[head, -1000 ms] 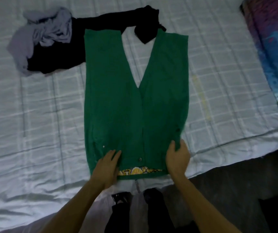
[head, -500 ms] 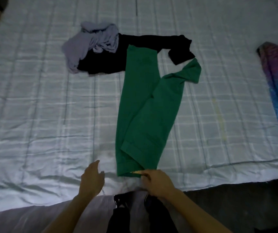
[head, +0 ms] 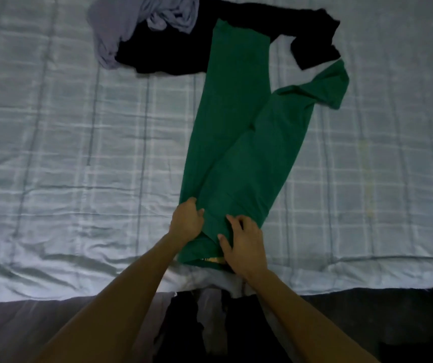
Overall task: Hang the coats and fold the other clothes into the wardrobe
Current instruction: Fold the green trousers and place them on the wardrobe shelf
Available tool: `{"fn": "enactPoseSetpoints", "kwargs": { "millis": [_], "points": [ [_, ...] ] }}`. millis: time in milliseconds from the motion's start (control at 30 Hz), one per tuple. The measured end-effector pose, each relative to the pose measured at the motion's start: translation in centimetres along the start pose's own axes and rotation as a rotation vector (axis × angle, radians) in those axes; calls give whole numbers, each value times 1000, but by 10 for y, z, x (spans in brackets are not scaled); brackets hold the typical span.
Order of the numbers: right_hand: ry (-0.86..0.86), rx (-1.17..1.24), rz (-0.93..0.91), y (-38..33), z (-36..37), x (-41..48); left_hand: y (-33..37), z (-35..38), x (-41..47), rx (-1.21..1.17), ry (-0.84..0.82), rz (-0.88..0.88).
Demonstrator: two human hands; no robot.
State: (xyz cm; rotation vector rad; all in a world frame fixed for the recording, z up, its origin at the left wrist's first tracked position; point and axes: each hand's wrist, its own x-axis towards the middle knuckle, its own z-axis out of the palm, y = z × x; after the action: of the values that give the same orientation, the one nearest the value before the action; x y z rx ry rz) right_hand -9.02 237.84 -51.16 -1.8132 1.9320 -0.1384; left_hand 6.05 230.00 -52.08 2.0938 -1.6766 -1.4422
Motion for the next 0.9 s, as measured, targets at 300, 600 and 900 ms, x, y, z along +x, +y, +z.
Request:
{"fn": "enactPoseSetpoints", "kwargs": {
  "millis": [300,600,900],
  "points": [
    [-177,-221,-345,25,-1,10,-50,-17,-70,-89,35,-323],
    [23,358,85,31,-34,72,-25,-30,-28,115,73,-291],
    [141,189,220,124,-112,226,144,-19,144,406,218,327]
  ]
}}
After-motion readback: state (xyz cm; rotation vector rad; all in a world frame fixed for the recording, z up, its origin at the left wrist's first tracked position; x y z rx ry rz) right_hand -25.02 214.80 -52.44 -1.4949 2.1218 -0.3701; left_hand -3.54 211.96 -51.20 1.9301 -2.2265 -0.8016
